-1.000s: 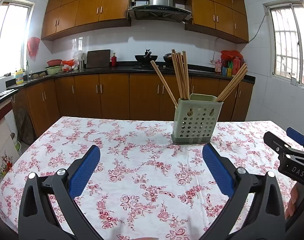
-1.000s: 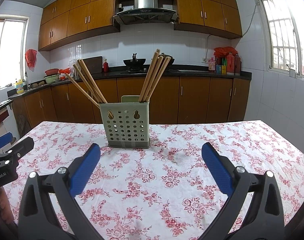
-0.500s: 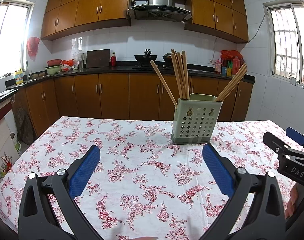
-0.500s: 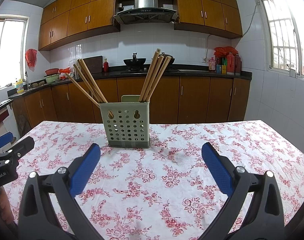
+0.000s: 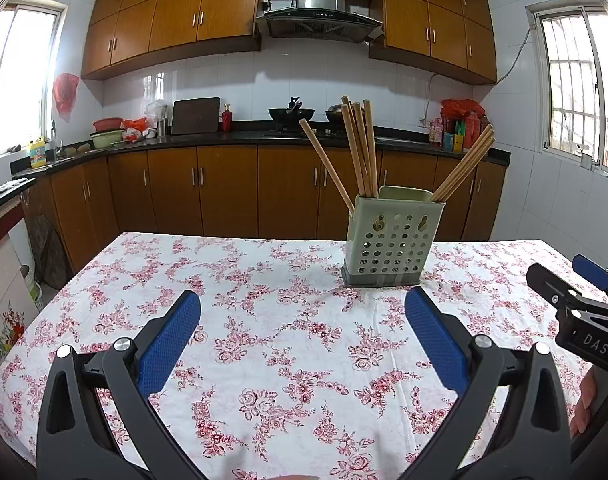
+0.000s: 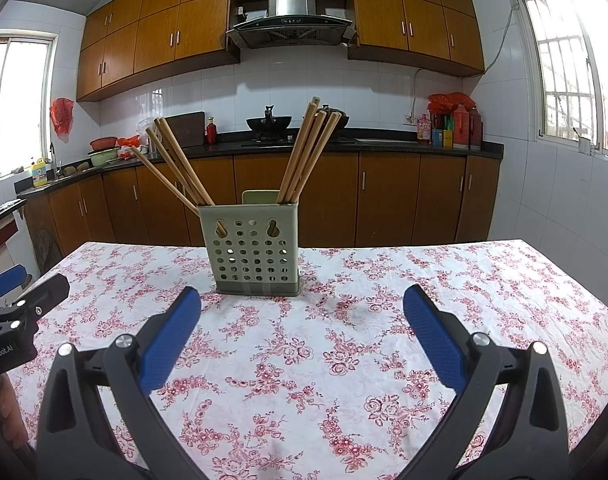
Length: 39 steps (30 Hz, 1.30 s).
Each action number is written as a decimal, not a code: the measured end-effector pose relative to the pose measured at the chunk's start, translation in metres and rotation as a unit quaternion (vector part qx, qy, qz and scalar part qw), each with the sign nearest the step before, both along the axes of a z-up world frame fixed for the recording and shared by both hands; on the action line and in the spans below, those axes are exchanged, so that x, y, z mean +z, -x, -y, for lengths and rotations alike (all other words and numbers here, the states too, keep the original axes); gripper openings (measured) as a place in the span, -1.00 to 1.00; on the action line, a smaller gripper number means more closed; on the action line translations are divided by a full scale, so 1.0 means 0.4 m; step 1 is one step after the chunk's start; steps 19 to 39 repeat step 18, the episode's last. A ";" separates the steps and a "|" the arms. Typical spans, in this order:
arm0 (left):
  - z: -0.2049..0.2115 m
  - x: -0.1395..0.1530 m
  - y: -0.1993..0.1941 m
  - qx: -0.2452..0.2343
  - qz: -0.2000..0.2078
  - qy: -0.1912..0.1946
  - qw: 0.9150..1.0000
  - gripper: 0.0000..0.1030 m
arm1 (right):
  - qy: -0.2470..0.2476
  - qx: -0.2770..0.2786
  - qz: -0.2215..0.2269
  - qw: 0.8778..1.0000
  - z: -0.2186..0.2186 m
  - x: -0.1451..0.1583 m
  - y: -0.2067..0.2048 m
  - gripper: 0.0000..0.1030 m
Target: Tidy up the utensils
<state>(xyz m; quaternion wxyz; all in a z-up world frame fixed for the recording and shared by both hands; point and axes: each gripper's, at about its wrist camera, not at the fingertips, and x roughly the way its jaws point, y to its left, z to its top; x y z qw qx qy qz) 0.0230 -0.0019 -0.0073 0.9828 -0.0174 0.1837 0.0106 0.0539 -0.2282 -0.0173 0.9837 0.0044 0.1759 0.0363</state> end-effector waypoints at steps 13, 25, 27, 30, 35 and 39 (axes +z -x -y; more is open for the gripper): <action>-0.001 -0.005 0.000 0.001 0.001 0.001 1.000 0.96 | -0.002 -0.001 -0.001 1.000 -0.001 -0.003 0.000 0.92; -0.012 -0.004 -0.002 -0.001 -0.002 0.004 1.000 0.96 | -0.002 -0.001 -0.001 1.000 -0.001 -0.004 -0.001 0.92; -0.012 -0.004 -0.002 -0.001 -0.002 0.004 1.000 0.96 | -0.002 -0.001 -0.001 1.000 -0.001 -0.004 -0.001 0.92; -0.012 -0.004 -0.002 -0.001 -0.002 0.004 1.000 0.96 | -0.002 -0.001 -0.001 1.000 -0.001 -0.004 -0.001 0.92; -0.012 -0.004 -0.002 -0.001 -0.002 0.004 1.000 0.96 | -0.002 -0.001 -0.001 1.000 -0.001 -0.004 -0.001 0.92; -0.012 -0.004 -0.002 -0.001 -0.002 0.004 1.000 0.96 | -0.002 -0.001 -0.001 1.000 -0.001 -0.004 -0.001 0.92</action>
